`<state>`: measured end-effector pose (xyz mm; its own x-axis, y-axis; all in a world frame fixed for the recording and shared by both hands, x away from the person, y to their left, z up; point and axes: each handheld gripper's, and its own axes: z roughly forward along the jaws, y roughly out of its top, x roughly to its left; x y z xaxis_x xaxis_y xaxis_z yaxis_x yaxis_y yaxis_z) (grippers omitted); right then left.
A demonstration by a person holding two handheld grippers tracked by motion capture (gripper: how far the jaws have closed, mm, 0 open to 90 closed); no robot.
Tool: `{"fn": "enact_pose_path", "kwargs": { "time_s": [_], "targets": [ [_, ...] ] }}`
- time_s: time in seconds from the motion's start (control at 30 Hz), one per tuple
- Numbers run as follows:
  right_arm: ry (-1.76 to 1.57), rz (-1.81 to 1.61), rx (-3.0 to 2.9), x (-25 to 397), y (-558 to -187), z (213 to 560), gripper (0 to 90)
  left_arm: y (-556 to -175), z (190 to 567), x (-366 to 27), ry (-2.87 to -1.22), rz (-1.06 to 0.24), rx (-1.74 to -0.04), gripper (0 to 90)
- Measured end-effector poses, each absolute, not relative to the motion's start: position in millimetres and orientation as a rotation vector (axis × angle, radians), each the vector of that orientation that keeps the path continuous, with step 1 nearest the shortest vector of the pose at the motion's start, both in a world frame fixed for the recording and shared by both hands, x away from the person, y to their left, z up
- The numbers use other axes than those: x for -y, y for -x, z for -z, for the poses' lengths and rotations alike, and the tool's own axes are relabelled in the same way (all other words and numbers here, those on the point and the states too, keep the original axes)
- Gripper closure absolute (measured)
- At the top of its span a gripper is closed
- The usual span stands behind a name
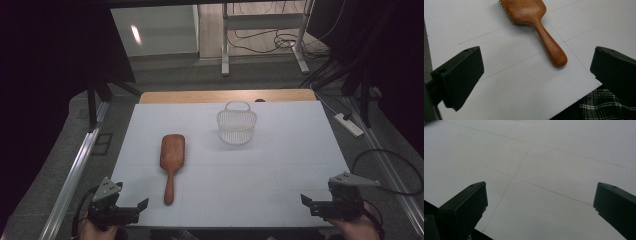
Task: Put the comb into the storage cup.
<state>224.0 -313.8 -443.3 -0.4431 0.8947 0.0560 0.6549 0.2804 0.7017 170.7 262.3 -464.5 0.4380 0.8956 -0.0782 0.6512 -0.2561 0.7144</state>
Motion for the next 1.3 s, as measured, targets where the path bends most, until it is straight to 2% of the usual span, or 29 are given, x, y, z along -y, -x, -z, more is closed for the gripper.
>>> {"fn": "enact_pose_path", "kwargs": {
  "time_s": [1.3],
  "targets": [
    [-1.351, -0.930, -2.254, 309, -224, 444, 0.0, -184, 462, -264, -2.043, -0.371, -1.284, 0.0]
  ]
}}
